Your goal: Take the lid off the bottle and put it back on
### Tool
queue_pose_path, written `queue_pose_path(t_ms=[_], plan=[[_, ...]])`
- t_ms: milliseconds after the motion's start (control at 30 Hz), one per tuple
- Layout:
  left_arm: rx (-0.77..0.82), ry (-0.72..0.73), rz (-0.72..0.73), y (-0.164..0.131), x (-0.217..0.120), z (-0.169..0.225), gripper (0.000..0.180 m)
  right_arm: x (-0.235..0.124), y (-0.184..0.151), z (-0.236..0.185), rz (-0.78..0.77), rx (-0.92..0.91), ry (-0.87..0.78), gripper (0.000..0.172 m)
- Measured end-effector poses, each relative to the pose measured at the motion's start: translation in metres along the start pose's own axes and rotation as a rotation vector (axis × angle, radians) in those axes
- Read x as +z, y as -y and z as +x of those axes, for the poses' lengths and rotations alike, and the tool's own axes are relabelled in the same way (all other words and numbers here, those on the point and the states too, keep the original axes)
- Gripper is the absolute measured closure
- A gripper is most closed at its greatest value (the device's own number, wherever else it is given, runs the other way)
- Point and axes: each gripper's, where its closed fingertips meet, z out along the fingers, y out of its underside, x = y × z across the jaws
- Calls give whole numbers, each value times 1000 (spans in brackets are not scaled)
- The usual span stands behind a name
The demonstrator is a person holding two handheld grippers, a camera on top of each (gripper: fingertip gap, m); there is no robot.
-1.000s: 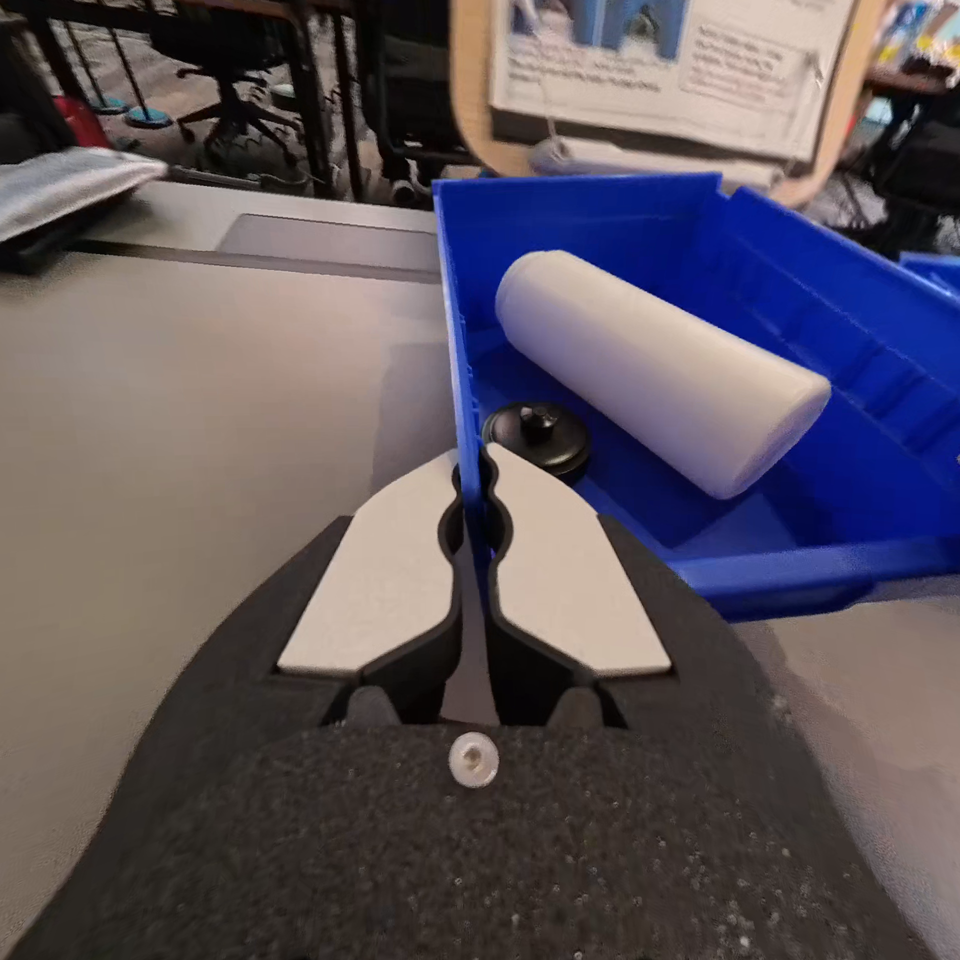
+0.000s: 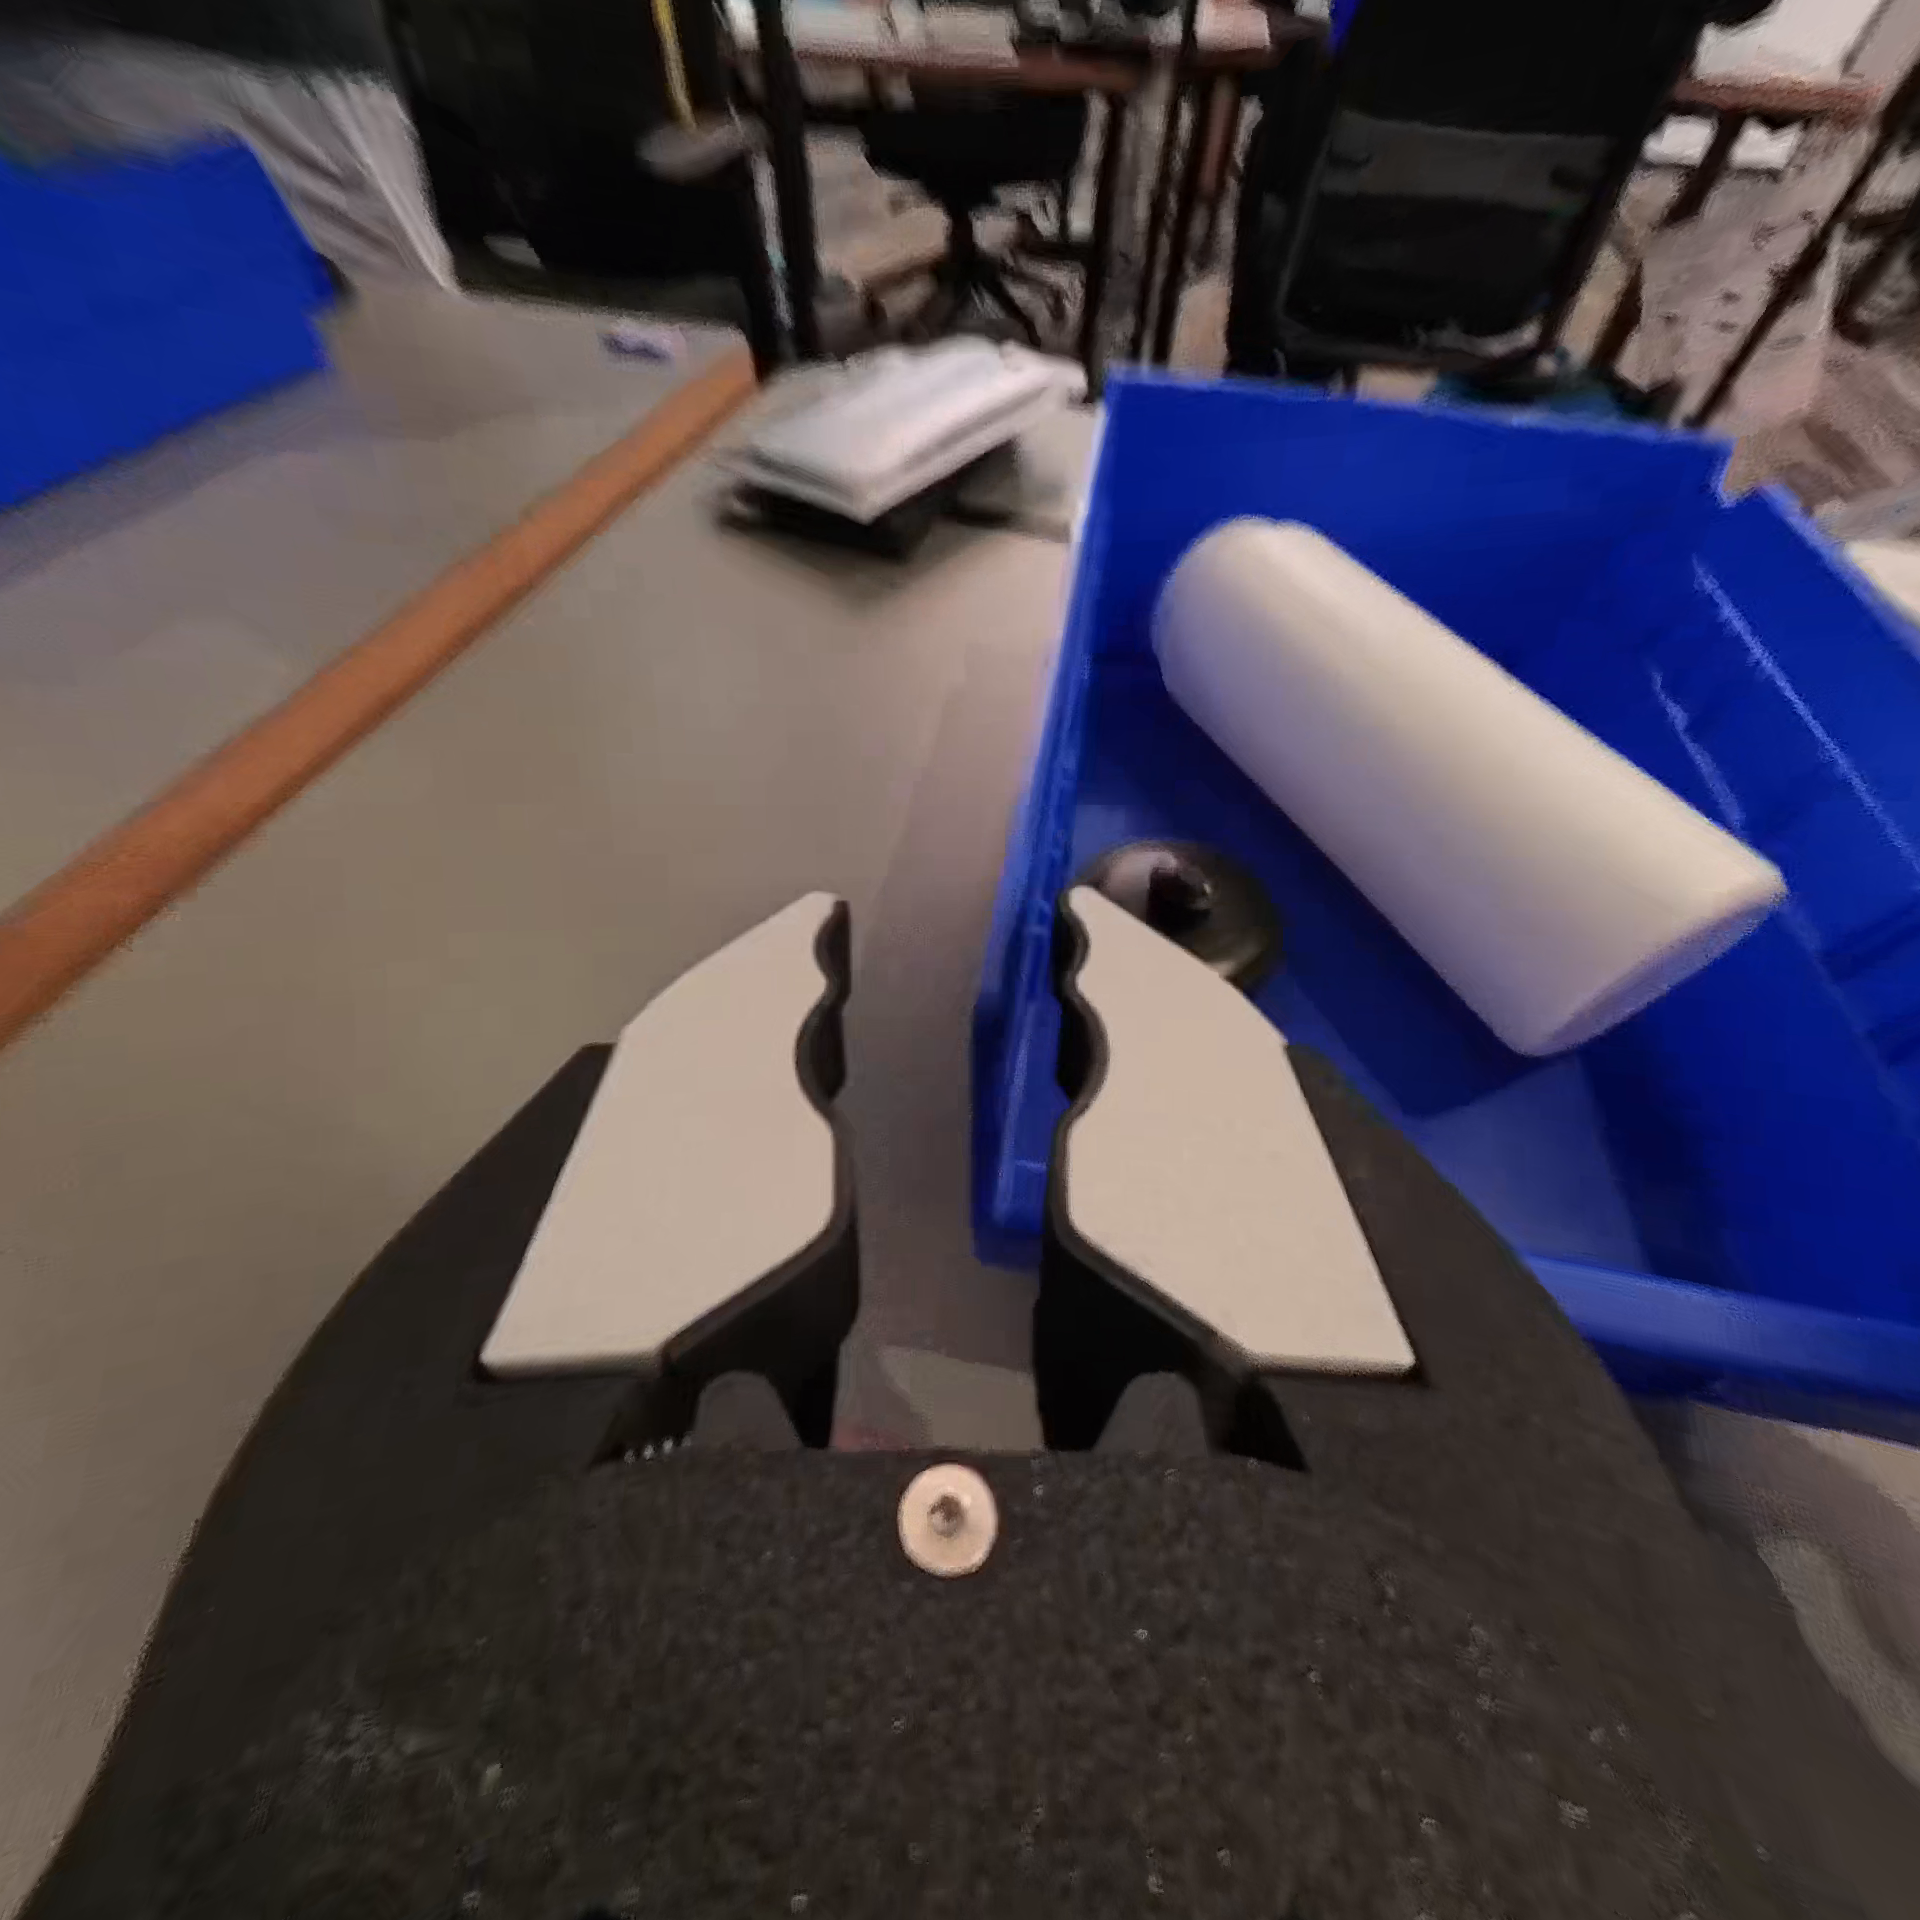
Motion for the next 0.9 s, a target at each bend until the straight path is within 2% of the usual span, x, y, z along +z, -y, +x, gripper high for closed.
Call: queue_pose_path(t_ms=[67,167,200,267,367,400,433,500,533,600,667,767,900], plan=[[44,19,104,24,-21,5,138,-28,5,6,21,-75,67,141],[162,-8,322,55,-61,35,148,-74,-7,25,49,-211,136,140],[202,-23,358,59,-70,48,152,-88,-10,39,108,-218,115,139],[256,-89,343,60,-76,81,153,-118,-24,64,220,-212,79,139],[251,-180,155,52,-67,127,153,-158,-49,98,266,-125,31,139],[229,-202,73,50,-61,140,152,-169,-55,108,275,-90,4,133],[191,-241,0,51,-55,152,143,-181,-61,121,291,-67,-48,123],[111,-338,-102,61,-41,174,114,-214,-71,152,380,-57,-213,128],[97,-356,-135,69,-31,181,112,-231,-73,164,432,-49,-281,135],[79,-328,-214,80,0,183,104,-252,-73,173,474,-45,-328,136],[49,-273,-375,76,39,177,93,-258,-76,177,447,-71,-349,134],[-13,-167,-664,52,92,156,74,-252,-79,173,436,-119,-316,134],[-177,-96,-916,15,120,139,73,-238,-86,165,393,-139,-282,134]])
